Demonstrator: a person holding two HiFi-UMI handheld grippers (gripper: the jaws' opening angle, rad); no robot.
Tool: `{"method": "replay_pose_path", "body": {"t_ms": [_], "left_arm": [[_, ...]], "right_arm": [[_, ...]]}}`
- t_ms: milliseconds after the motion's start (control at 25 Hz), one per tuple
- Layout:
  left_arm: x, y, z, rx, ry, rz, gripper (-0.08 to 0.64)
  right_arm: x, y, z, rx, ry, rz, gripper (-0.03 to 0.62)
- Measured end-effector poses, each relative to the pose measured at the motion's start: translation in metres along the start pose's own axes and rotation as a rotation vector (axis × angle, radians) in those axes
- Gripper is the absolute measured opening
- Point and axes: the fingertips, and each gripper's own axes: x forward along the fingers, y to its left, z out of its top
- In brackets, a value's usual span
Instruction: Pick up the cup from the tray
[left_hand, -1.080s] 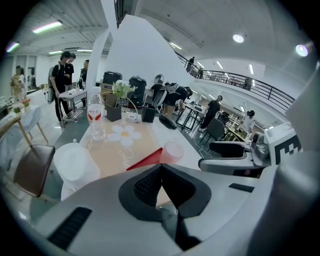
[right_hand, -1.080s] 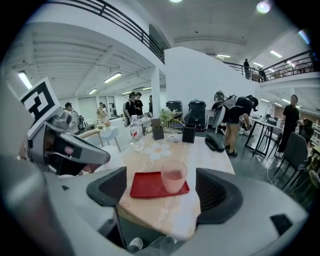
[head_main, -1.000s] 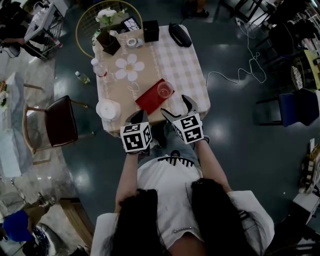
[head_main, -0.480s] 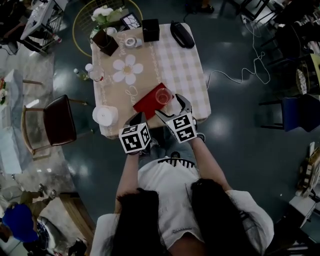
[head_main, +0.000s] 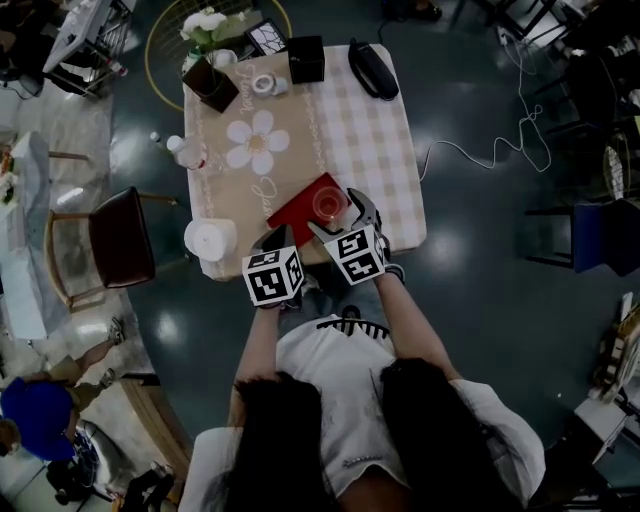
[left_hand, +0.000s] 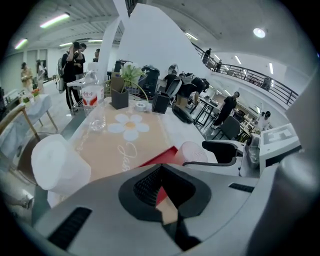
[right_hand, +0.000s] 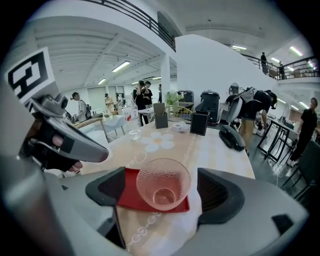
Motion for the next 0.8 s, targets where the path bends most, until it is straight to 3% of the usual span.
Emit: {"method": "replay_pose_path", "body": {"t_ms": [160,600,800], "left_arm": [[0.007,0.001,-0.008,-0.036,0.031,0.011,0.006],[0.018,0.009,-0.019,-0.044,0.081,0.040,0.008],[0.020,0.015,-0.020,-0.044,0.103,0.076,0.006]], "right_arm": [[0.014,-0.001,-0.008,-0.001,0.027,0.007,0.431],[0.033,-0.010,-0.017,0.010,0.063,-0.031,0.430],[0.037,-0.006,-0.019,-0.013,0.094,0.003,0.426]]}}
